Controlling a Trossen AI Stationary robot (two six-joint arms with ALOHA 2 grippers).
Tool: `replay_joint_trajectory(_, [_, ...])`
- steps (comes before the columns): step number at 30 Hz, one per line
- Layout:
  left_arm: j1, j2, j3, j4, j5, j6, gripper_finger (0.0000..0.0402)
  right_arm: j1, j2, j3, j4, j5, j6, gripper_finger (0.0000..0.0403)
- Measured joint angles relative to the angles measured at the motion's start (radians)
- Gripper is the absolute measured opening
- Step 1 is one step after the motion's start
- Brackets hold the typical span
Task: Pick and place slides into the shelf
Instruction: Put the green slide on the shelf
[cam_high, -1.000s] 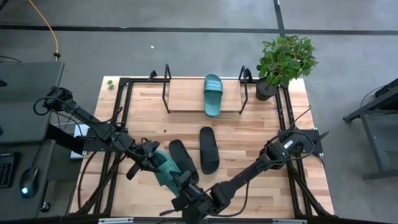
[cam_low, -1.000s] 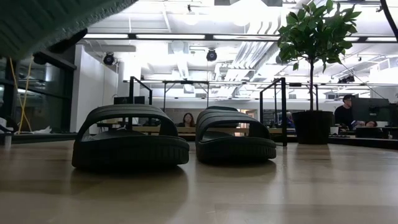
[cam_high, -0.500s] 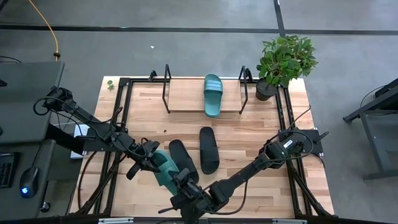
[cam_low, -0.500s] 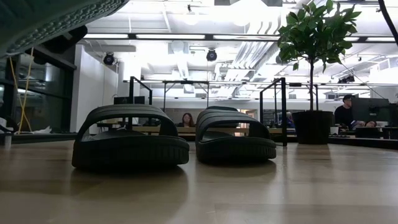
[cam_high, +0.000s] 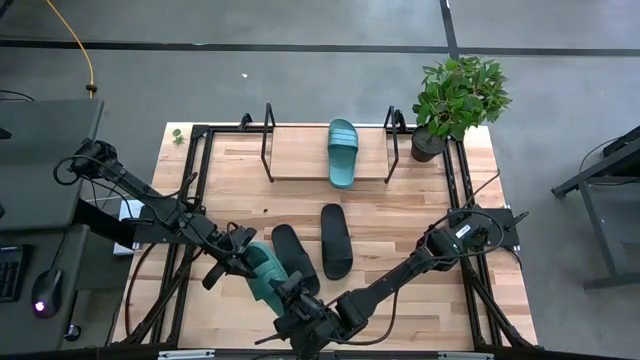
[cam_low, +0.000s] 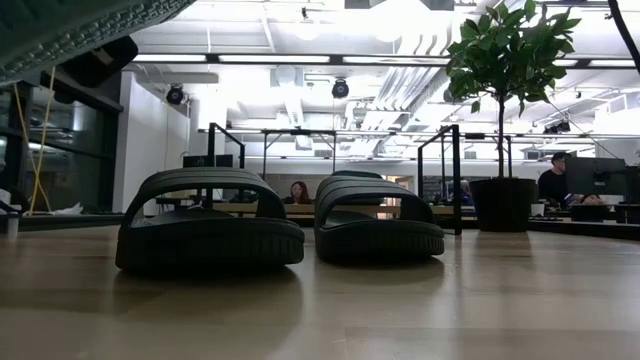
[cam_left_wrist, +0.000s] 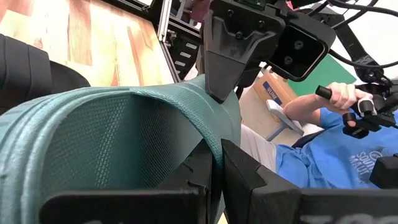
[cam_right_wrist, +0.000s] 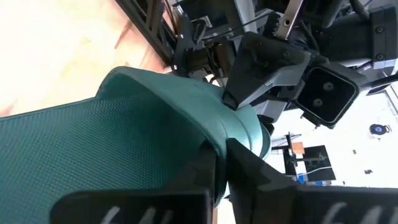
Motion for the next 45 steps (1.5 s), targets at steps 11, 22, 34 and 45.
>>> replay_joint_trajectory(11, [0.001, 0.0, 0.0, -0.023, -0.001, 0.086, 0.004, 0.0, 0.0, 0.0, 0.0, -0.005, 0.044, 0.0002])
replay_joint_trajectory(22, [0.0, 0.0, 0.0, -0.033, -0.039, 0.143, 0.0143, -0.002, 0.0, -0.001, -0.002, 0.001, 0.063, 0.0001])
replay_joint_trajectory(34, [-0.001, -0.001, 0.001, -0.048, -0.236, 0.208, 0.0193, 0.0, 0.0, 0.035, -0.072, 0.045, 0.123, 0.0001])
replay_joint_trajectory(45, [0.001, -0.085, 0.0, -0.078, -0.32, 0.286, 0.0193, -0.01, 0.0, 0.038, -0.105, 0.05, 0.151, 0.0])
